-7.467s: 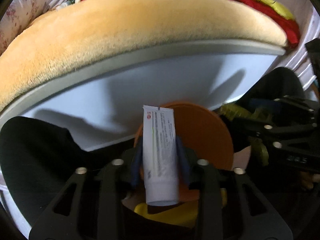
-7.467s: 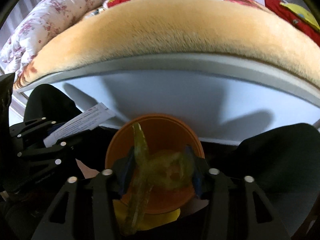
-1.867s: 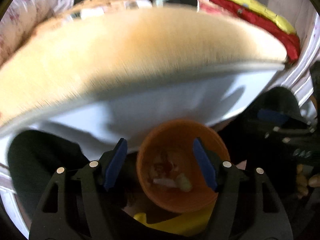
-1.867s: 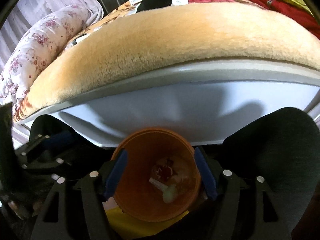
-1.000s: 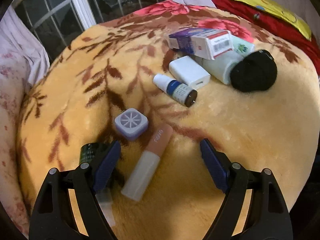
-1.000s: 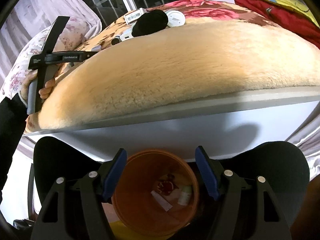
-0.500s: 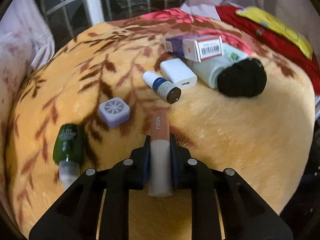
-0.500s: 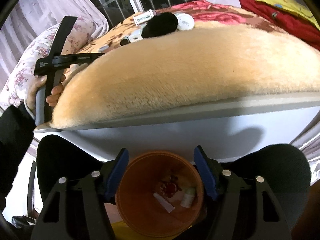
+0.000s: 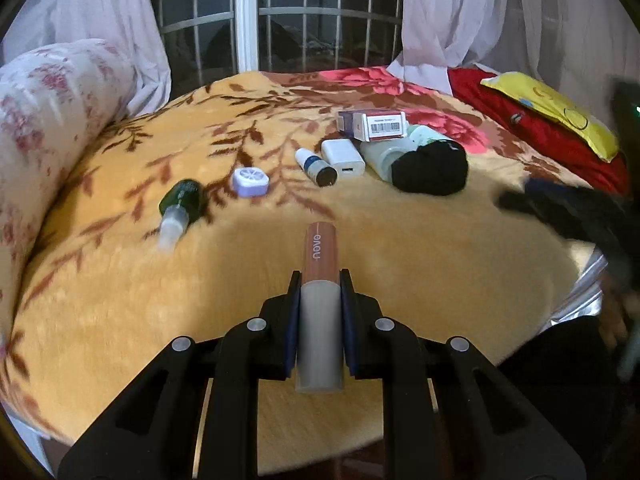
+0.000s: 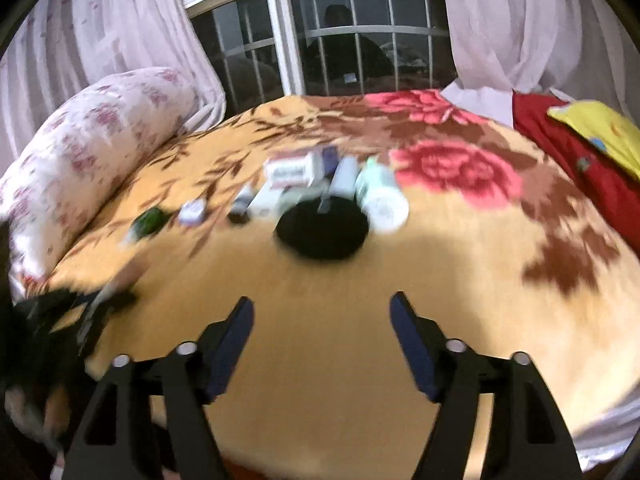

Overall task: Collect trash
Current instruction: 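Grasp the black pouch with the right tool while the left tool holds the lip tube, then lower both tools over the orange bin and release the lip tube and pouch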

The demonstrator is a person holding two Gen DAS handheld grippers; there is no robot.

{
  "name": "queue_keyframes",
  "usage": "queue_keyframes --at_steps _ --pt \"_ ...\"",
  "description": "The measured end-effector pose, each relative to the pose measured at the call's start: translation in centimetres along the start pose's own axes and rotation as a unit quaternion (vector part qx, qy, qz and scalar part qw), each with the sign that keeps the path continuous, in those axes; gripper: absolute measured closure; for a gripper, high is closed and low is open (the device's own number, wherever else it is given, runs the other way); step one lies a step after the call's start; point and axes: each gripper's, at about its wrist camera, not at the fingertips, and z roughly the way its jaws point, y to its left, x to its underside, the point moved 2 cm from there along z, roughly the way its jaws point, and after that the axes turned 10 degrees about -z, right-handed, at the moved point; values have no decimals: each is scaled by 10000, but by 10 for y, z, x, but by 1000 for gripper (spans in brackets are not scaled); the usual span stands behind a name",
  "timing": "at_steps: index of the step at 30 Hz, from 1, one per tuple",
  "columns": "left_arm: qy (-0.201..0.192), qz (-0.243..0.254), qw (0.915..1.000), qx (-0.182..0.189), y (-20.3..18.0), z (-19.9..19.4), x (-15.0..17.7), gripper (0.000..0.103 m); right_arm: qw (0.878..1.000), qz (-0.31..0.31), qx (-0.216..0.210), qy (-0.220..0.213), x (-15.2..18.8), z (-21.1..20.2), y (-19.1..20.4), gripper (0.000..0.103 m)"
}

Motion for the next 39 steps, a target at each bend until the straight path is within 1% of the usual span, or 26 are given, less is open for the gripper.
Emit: queue_keyframes --at_steps 3,5,8,12,13,14,15,16,17,19,21,23,26,29,32,35,37,39 --pt "33 -182 9997 154 2 -5 9 86 9999 44 40 107 -17 22 -11 25" --pt "51 -283 9994 188 4 -6 12 86 9997 135 -20 226 -26 39 -14 26" --pt "36 -373 9991 222 7 -7 14 86 9986 278 -182 407 -33 59 -13 25" --pt "23 -483 9985 258 10 -6 15 86 9978 174 -179 611 -39 82 -7 25" --pt "26 -512 9983 272 11 -6 15 86 9968 164 -282 728 -40 90 -5 28" --pt "25 -557 9980 297 13 -5 15 86 9955 197 -408 831 -39 97 -5 46" --pt "20 -604 9977 317 14 -5 15 86 9935 292 -589 931 -38 104 -5 47" --pt "13 -649 9974 319 15 -4 15 86 9937 395 -605 855 -37 103 -7 51" --pt "10 -698 9971 309 16 -4 14 86 9941 425 -595 798 -37 101 -7 53" --pt "-4 -750 9967 303 18 -4 15 86 9962 420 -428 630 -33 89 -4 54" --pt "-30 -730 9970 247 17 -6 15 86 9972 438 -378 464 -30 75 0 55" --pt "-45 -707 9973 209 15 -10 16 86 9978 442 -414 253 -21 53 7 54" --pt "-62 -712 9971 246 11 -18 17 86 9989 280 -381 -55 -6 17 21 54" --pt "-98 -619 9977 241 4 -27 21 86 9990 114 -375 -217 9 -12 31 54" --pt "-88 -544 9982 242 -5 -38 29 86 9987 60 -428 -269 31 -40 41 54" --pt "-26 -520 9984 230 -13 -48 42 86 9985 72 -501 -213 55 -59 49 54" --pt "24 -488 9987 164 -17 -54 53 86 9986 67 -507 -136 74 -69 55 53" --pt "94 -395 9992 39 -23 -58 69 86 9991 -21 -416 -13 98 -76 64 53"
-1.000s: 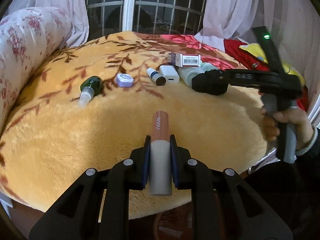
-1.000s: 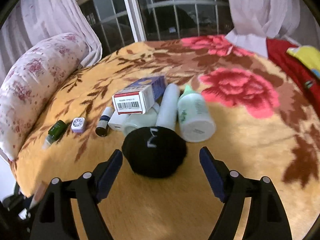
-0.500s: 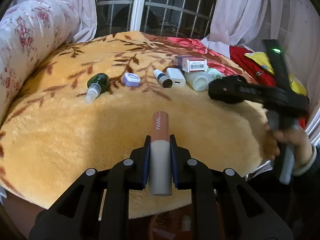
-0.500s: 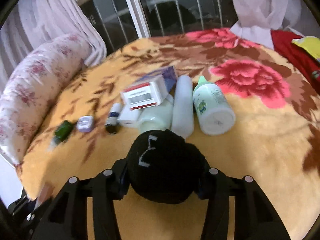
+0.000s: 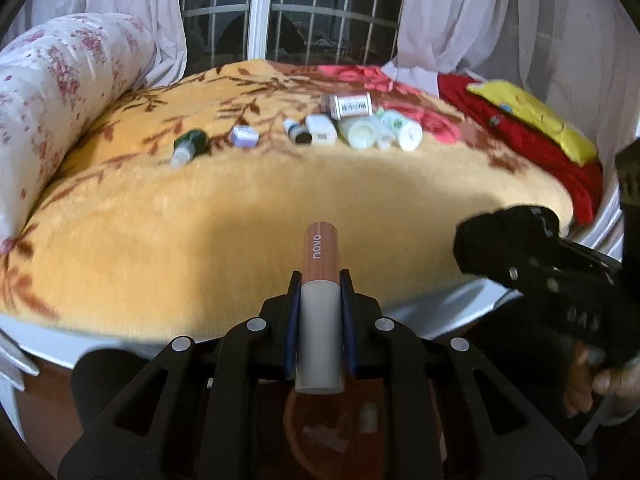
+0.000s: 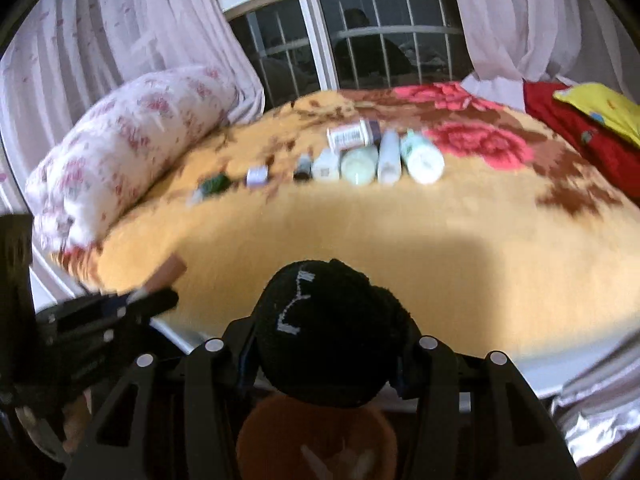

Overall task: Collect trash
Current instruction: 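Lower both tools over the orange bin and release the lip tube and pouch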

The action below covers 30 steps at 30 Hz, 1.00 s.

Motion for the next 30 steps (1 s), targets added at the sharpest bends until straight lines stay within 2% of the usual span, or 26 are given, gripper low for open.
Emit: queue_keyframes --at_steps 5,10,16,30 --pt "207 0 9997 -142 -2 3 32 86 9988 219 142 408 54 -2 13 53" --pt "577 -185 9975 -374 4 26 51 86 9951 483 262 818 79 11 16 53" --pt "1187 -230 9917 -441 7 53 75 86 9926 425 257 1110 88 22 21 53" --pt "1547 -291 9867 -399 12 65 82 86 9903 429 223 1301 95 29 18 52"
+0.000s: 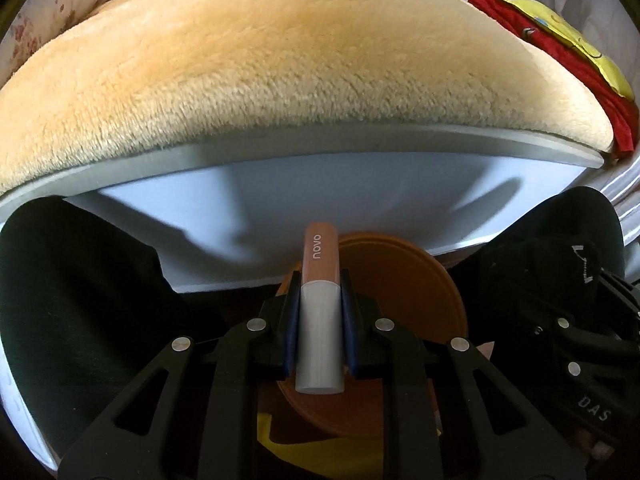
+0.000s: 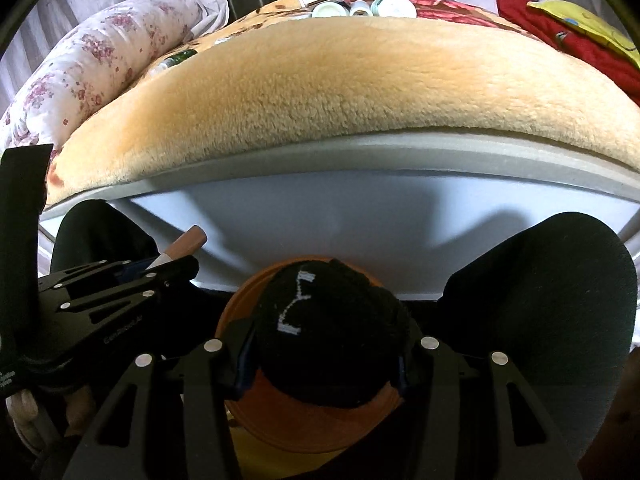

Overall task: Collect trash
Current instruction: 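Lower both tools over the orange bin and release the lip tube and pouch, then grasp the dark green spray bottle with the left tool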

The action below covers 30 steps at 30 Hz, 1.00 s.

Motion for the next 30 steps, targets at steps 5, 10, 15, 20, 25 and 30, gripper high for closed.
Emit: queue_keyframes --at_steps 5,10,15,20,25,30 --pt "91 -24 9999 -44 -3 3 -1 84 10000 60 70 17 0 0 -3 41" --pt "87 -48 9999 -75 -2 4 -1 58 9997 214 102 -25 -1 0 -8 39" --pt "105 -43 9999 -79 -1 4 -1 58 9996 250 101 -33 0 -1 -10 39" --pt "82 -67 9999 -75 0 3 -3 57 9995 263 128 -94 -1 -5 -12 32" --pt "-112 -85 9999 44 1 -12 -8 54 9992 317 169 -169 -4 -9 -13 28" --pt "-778 -71 9967 201 12 -60 -29 40 9980 453 244 -361 -6 -21 -19 21"
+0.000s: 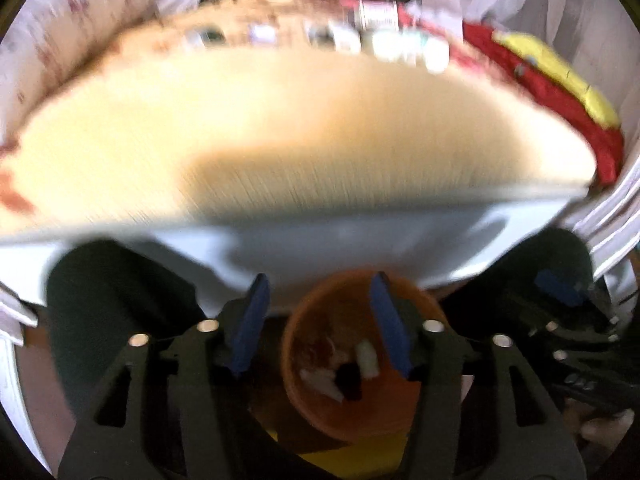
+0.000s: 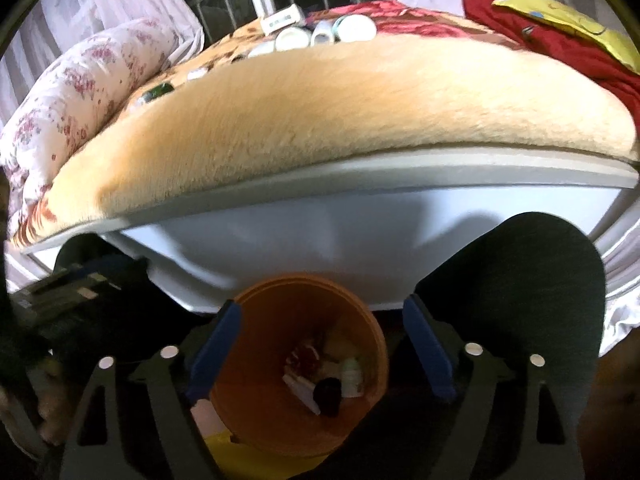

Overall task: Collect trash
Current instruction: 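Grasp the dark green spray bottle with the left tool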

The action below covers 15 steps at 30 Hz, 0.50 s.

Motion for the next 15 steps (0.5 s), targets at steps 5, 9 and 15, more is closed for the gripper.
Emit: queue_keyframes --at_steps 5,9,15 --pt "-809 -234 9963 -194 26 -30 -61 35 10000 17 -30 -7 -1 1 1 20" --pt "-1116 -216 9922 -519 42 -21 -113 32 10000 -67 -35 -26 -1 1 4 20" --pt "-844 62 9942 -660 44 27 -174 30 10000 4 -15 -27 0 1 0 17"
